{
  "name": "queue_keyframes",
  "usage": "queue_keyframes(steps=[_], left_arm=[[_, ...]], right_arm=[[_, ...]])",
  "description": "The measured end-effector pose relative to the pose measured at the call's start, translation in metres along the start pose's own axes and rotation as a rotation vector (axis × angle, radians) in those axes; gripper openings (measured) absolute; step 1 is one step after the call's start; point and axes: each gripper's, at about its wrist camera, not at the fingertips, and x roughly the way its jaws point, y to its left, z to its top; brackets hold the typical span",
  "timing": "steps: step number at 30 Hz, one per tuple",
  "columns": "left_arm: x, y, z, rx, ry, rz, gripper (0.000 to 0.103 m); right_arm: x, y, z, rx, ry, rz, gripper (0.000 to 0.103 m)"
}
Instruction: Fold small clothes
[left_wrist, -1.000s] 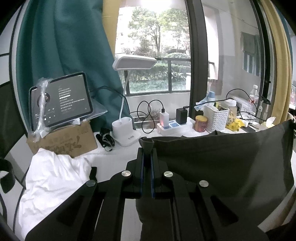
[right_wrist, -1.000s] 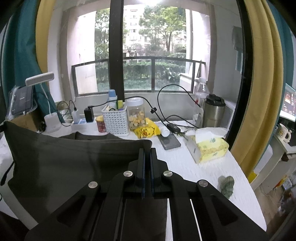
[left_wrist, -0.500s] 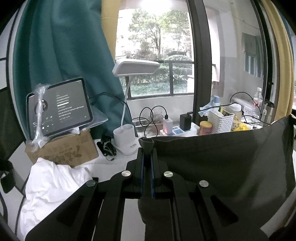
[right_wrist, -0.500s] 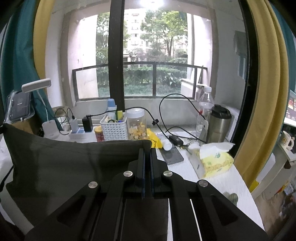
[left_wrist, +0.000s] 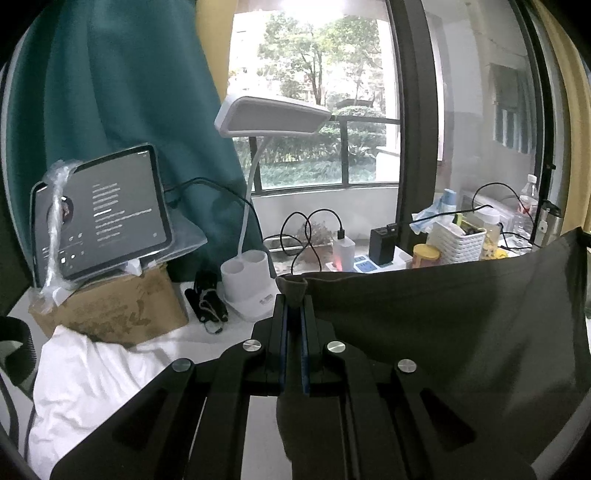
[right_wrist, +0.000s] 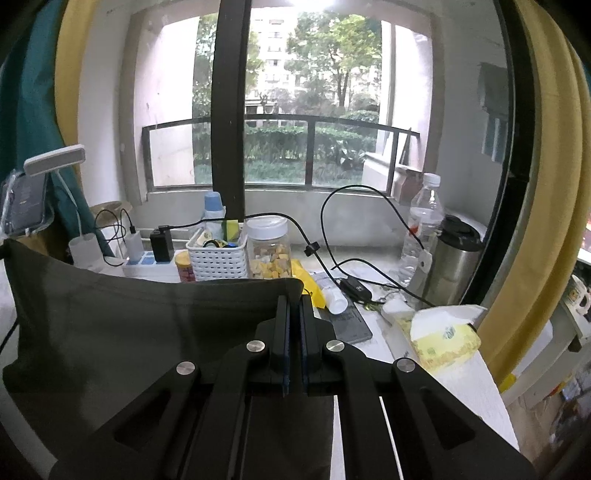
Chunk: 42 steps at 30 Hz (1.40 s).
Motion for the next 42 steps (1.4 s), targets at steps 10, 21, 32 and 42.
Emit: queue_keyframes(steps=[10,21,32,42], left_arm=[[0.045,0.005,0.010,0.007,0.015,0.008,0.004],[0.100,0.004,0.018,0.032,0.039,0.010,0.004],[0.159,-0.005,0.000,0.077,0.122,0.034,0.004],[0.194,-0.015,-0.016,0.140,0.221,0.065,0.004]], right_arm=[[0.057,0.005,0.015,-0.013,0.020,-0.004,0.005],[0.124,0.006,0.012,-0.022,0.050,-0.036,0.005],[0.181,0.010,-0.012,-0.039,0.120,-0.091,0.005],[0.208,0.013,-0.027,-0.040,0.183,-0.116,0.005]])
